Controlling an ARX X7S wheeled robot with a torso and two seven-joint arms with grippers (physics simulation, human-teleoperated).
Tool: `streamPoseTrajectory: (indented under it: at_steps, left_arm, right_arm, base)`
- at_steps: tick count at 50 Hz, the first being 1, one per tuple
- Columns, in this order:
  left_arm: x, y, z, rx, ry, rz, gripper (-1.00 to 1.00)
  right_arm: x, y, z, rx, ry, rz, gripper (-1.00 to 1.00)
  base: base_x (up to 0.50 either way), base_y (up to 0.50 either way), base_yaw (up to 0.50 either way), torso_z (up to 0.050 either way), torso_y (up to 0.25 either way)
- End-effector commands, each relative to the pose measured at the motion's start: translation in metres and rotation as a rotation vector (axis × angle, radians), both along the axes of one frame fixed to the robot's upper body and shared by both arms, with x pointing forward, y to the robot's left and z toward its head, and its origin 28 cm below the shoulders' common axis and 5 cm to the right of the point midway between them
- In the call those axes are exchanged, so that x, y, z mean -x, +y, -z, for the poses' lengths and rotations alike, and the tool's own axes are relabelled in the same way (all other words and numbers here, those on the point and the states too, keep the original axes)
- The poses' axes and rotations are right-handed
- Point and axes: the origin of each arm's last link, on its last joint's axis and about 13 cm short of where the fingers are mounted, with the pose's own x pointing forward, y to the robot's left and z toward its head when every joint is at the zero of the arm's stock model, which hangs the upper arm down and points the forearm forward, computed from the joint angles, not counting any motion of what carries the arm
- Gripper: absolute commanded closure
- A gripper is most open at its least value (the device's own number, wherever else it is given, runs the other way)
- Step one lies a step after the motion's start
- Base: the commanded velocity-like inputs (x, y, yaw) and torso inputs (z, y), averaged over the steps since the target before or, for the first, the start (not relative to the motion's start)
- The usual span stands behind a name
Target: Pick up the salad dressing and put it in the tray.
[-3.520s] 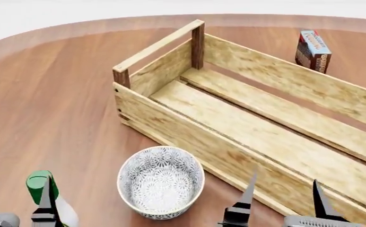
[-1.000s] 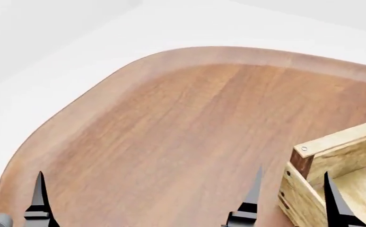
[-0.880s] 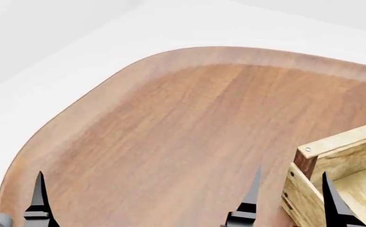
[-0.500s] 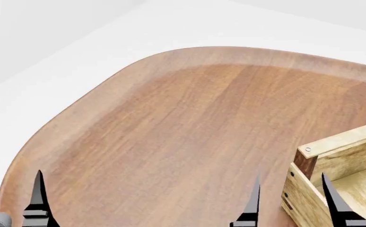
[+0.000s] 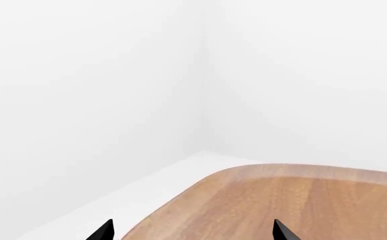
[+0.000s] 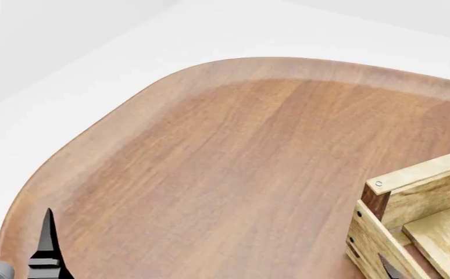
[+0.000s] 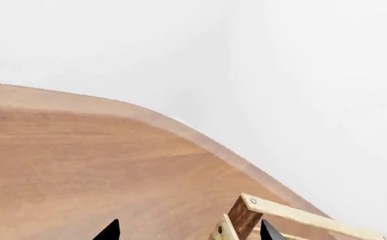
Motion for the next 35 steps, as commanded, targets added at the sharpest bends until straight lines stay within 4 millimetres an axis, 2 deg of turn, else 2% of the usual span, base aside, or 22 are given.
streamPoseTrajectory:
  at_steps: [1, 20, 35]
  left_arm:
    - [0.000, -0.001, 0.000, 0.001, 0.001, 0.002, -1.00]
    - [0.001, -0.001, 0.000, -0.001, 0.000, 0.001, -1.00]
    - [0.000, -0.001, 0.000, -0.003, 0.001, 0.001, -1.00]
  right_arm:
    - [0.019, -0.010, 0.009, 0.129, 0.085, -0.086, -1.00]
    - [0.039, -0.017, 0.014, 0.353, 0.314, -0.233, -1.00]
    - [0.054, -0.016, 0.008, 0.327, 0.385, -0.380, -1.00]
  base:
    - [0.00, 0.00, 0.00, 0.000, 0.000]
    - [0.00, 0.00, 0.00, 0.000, 0.000]
    - [0.00, 0.00, 0.00, 0.000, 0.000]
